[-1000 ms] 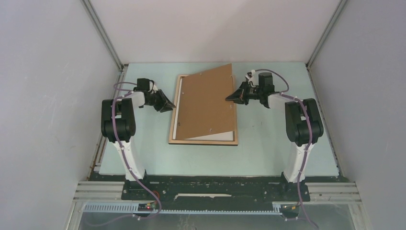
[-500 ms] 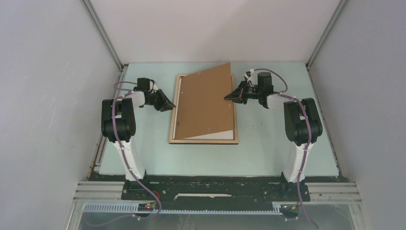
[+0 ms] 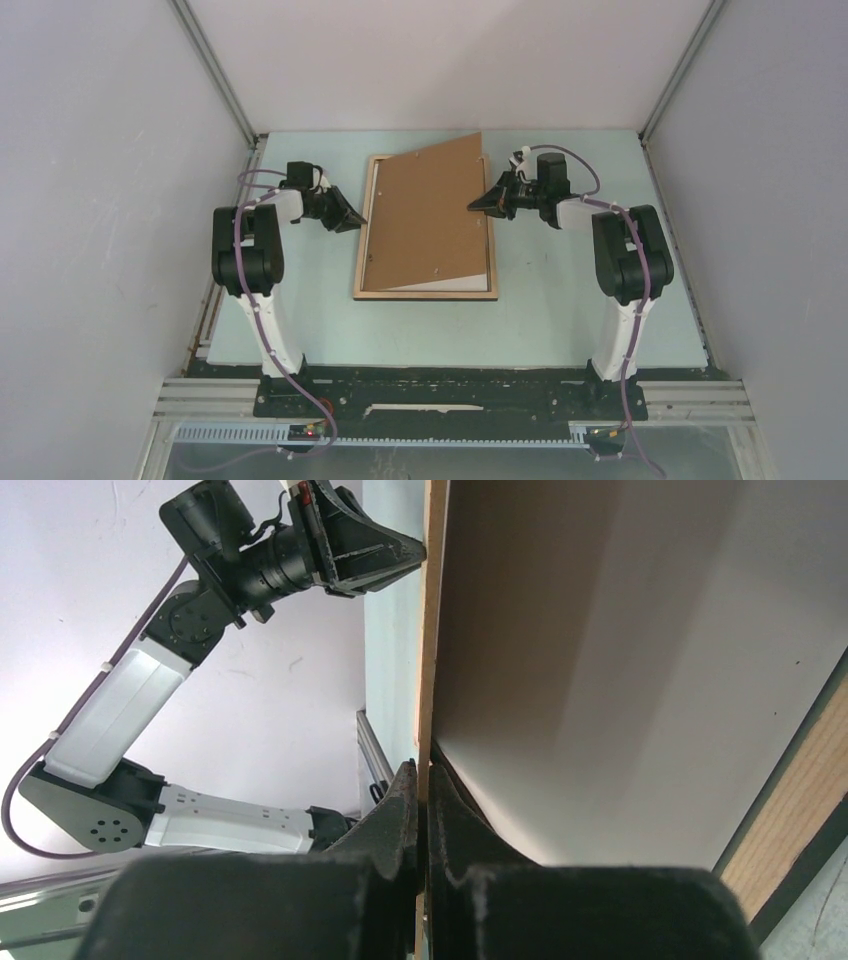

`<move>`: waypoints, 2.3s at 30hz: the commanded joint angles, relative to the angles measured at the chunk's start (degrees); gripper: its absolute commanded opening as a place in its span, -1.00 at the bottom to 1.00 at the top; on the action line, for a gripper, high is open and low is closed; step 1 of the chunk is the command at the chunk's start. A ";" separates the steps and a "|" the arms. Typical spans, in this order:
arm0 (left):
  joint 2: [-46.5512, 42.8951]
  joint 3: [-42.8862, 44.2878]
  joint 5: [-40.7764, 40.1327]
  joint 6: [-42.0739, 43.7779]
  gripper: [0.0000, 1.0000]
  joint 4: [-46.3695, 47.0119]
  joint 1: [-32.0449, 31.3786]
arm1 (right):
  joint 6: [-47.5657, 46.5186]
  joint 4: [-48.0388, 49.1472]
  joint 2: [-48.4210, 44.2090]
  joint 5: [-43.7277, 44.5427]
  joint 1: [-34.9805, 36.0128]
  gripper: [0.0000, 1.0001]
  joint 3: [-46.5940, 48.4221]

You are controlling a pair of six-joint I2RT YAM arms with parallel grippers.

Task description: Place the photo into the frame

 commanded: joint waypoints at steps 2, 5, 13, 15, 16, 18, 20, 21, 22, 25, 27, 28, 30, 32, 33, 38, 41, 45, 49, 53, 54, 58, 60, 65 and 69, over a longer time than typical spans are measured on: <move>1.09 2.35 -0.69 1.24 -0.46 -2.33 -0.94 | -1.74 6.08 -5.98 -1.06 0.48 -1.00 -1.33; 1.22 2.43 -0.84 1.27 -0.46 -2.41 -0.98 | 0.25 10.34 -6.32 -1.55 0.30 -1.00 -3.30; 1.34 2.54 -0.81 1.44 -0.48 -2.66 -0.86 | 2.02 13.14 -4.19 -1.84 0.25 -1.00 -3.34; 1.28 2.54 -0.77 1.48 -0.48 -2.72 -0.90 | 1.97 13.12 -3.52 -1.74 0.20 -1.00 -3.25; 1.28 2.49 -0.78 1.49 -0.48 -2.68 -0.90 | 2.01 13.36 -3.31 -1.79 0.32 -1.00 -3.25; 1.32 2.53 -0.77 1.45 -0.49 -2.68 -0.85 | 1.99 13.35 -2.56 -2.04 0.68 -1.00 -2.87; 1.34 2.54 -0.69 1.44 -0.49 -2.70 -0.86 | 1.57 12.62 -1.71 -2.09 0.73 -1.00 -2.26; 1.29 2.54 -0.69 1.37 -0.49 -2.70 -0.86 | 1.53 12.62 -1.43 -2.08 0.73 -1.00 -2.18; 1.25 2.54 -0.71 1.42 -0.49 -2.73 -0.87 | 1.51 12.53 -0.96 -2.03 0.73 -1.00 -2.07; 1.18 2.53 -0.76 1.48 -0.49 -2.69 -0.86 | 1.04 11.34 -0.07 -2.08 0.81 -1.00 -1.26; 1.23 2.58 -0.67 1.42 -0.50 -2.68 -0.92 | 0.83 10.97 0.35 -2.06 0.82 -1.00 -0.83; 1.17 2.62 -0.68 1.39 -0.50 -2.68 -0.89 | 0.72 10.87 0.44 -2.01 0.89 -1.00 -0.80; 1.19 2.62 -0.60 1.39 -0.50 -2.68 -0.86 | 0.08 10.06 0.72 -1.95 1.11 -1.00 -0.29; 1.17 2.62 -0.53 1.41 -0.51 -2.68 -0.90 | -0.27 9.51 1.33 -2.07 1.29 -1.00 0.29; 1.18 2.62 -0.46 1.37 -0.51 -2.72 -0.89 | -0.27 9.49 1.67 -2.17 1.34 -1.00 0.49; 1.22 2.57 -0.51 1.27 -0.51 -2.61 -0.91 | -0.90 8.76 2.99 -2.01 1.47 -1.00 1.06; 1.18 2.54 -0.48 1.25 -0.51 -2.59 -0.94 | -0.99 8.64 3.76 -2.08 1.49 -1.00 1.49; 1.22 2.54 -0.38 1.24 -0.51 -2.60 -0.93 | -1.38 7.86 4.64 -2.06 1.52 -1.00 2.36; 1.11 2.54 -0.48 1.26 -0.52 -2.59 -0.94 | -1.21 7.43 4.77 -1.97 1.52 -1.00 2.68; 1.11 2.54 -0.34 1.18 -0.52 -2.53 -0.97 | -3.64 3.86 3.66 -0.90 1.95 -1.00 2.71; 1.18 2.54 -0.26 1.07 -0.52 -2.43 -0.96 | -3.36 3.74 3.64 -1.28 2.02 -1.00 2.71; 1.27 2.45 0.09 0.90 -0.53 -2.24 -0.95 | 1.55 7.24 4.21 -3.60 2.22 -1.00 1.97; 1.17 2.45 0.20 0.91 -0.53 -2.25 -1.01 | 4.32 9.25 4.32 -4.46 2.26 -1.00 1.29; 1.56 2.19 0.98 0.31 -0.54 -1.63 -0.97 | 7.90 11.69 3.03 -5.02 1.88 -1.00 -0.41; 1.34 2.05 0.86 0.29 -0.55 -1.62 -0.99 | 6.18 9.21 1.69 -3.44 1.76 -1.00 -1.56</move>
